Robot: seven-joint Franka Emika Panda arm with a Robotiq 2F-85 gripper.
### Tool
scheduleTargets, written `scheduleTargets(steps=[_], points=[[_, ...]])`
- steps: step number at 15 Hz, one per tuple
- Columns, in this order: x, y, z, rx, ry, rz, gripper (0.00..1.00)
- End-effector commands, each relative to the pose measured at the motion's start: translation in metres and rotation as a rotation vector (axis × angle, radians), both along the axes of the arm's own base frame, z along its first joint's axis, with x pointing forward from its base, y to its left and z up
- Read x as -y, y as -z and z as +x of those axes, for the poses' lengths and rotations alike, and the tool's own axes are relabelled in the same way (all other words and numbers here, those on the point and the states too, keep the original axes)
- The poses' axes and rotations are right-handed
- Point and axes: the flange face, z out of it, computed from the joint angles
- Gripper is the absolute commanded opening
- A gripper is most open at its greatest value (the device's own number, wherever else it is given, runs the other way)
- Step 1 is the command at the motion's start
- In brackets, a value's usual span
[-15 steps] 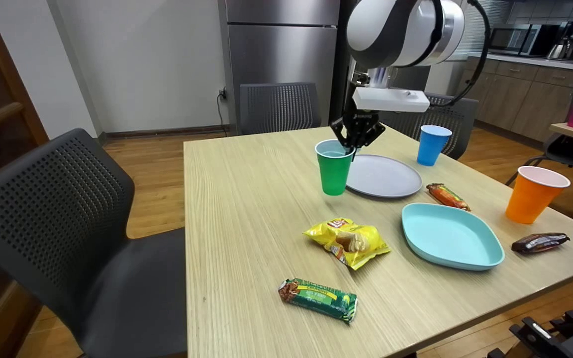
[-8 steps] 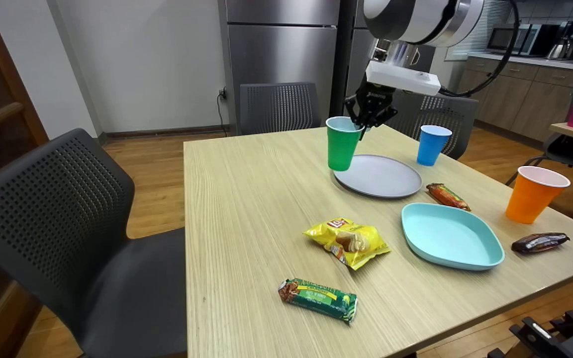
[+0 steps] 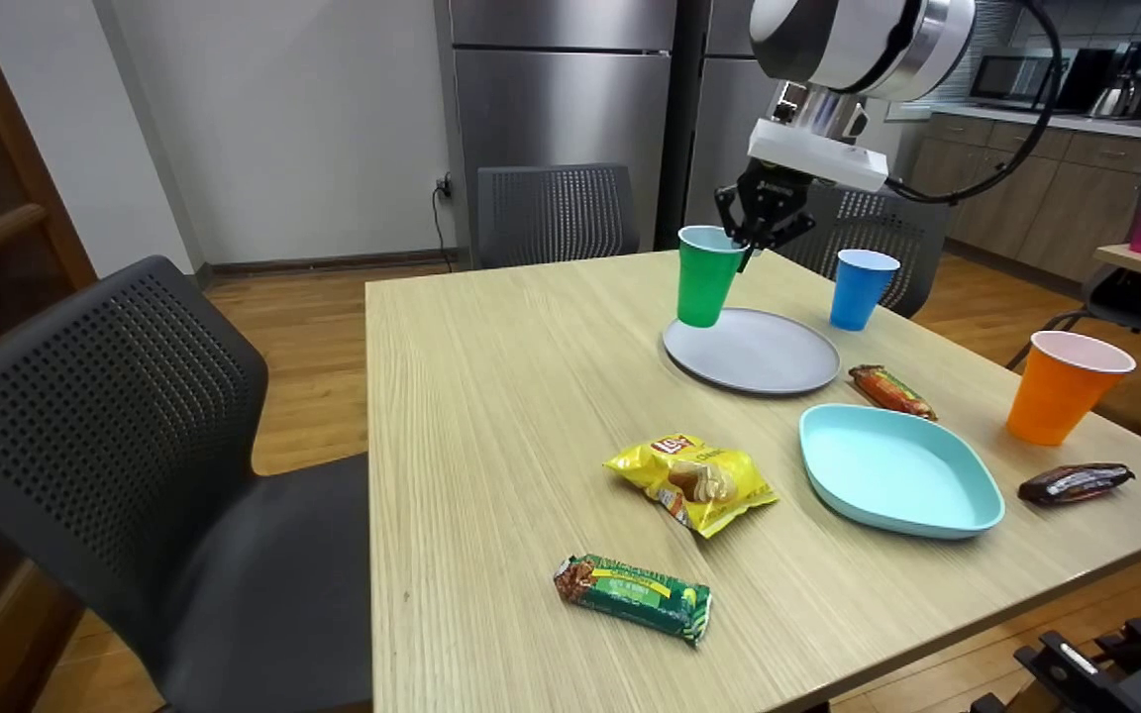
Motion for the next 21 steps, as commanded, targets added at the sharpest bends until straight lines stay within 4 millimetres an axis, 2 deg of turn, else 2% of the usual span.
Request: scheduleTargets(steps=[1, 9, 20, 21], points=[[0.005, 0.009, 0.014, -0.033, 0.118, 0.048, 0.01], [0.015, 0.045, 0.018, -0.068, 0.28, 0.081, 0.01], [0.023, 0.067, 0.02, -0.081, 0.332, 0.067, 0.01], [0.022, 0.066, 0.02, -0.084, 0.328, 0.066, 0.28]])
